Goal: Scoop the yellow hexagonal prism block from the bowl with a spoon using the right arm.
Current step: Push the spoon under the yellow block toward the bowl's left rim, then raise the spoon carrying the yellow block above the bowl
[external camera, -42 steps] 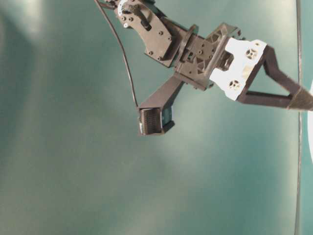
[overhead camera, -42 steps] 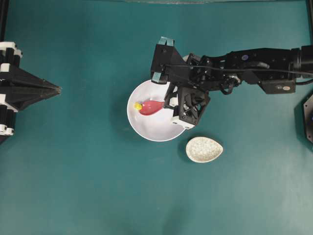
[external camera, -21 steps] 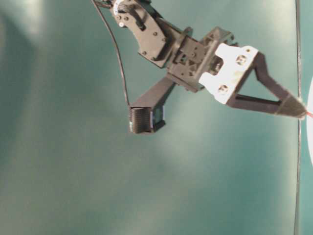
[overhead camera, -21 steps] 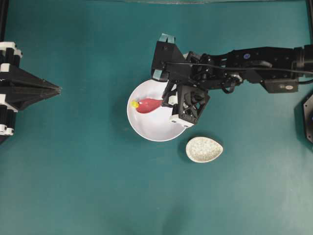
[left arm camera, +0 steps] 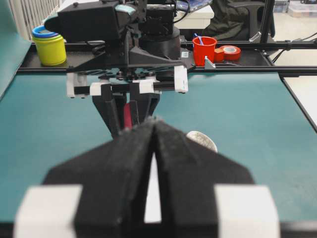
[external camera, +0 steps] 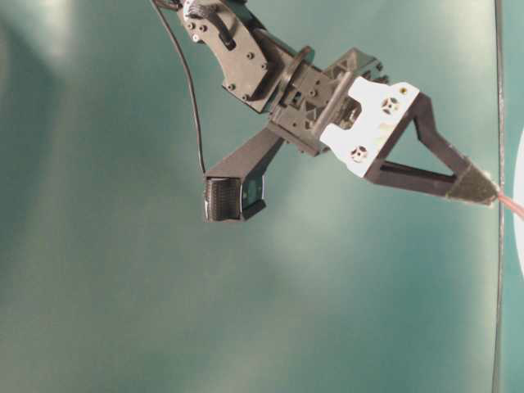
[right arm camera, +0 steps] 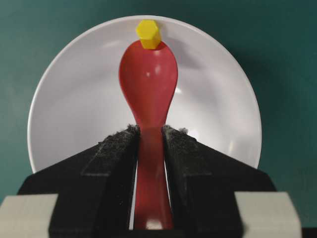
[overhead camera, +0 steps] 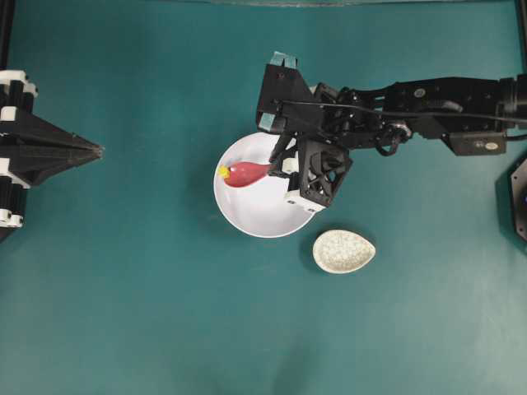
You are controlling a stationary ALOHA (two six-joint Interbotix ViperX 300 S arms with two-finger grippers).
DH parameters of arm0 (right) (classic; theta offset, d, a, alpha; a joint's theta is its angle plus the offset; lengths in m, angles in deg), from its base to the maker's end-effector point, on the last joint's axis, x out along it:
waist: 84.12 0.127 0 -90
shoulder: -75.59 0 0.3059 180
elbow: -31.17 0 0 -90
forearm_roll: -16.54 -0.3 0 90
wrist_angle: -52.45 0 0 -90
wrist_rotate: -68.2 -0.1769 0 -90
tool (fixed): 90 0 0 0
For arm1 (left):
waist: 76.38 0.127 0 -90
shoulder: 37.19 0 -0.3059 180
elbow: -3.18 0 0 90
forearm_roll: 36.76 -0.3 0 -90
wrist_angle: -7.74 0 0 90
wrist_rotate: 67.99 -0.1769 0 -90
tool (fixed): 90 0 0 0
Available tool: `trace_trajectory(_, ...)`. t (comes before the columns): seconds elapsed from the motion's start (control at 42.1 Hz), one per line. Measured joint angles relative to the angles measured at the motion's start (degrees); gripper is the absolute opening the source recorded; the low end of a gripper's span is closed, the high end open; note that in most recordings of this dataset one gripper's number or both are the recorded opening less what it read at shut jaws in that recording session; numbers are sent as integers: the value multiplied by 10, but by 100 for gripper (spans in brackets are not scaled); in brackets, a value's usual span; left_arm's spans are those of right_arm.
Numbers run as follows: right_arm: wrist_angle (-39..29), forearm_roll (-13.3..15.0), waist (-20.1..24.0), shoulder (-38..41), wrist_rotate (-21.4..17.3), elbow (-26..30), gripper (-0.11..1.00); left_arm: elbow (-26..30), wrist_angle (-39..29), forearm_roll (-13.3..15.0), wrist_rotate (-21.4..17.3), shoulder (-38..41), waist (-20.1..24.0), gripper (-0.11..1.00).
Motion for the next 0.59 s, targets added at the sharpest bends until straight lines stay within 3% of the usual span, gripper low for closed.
trace_trajectory(0.594,13,1,4,-13,4,0,23,0,0,0,1,0,-1,0)
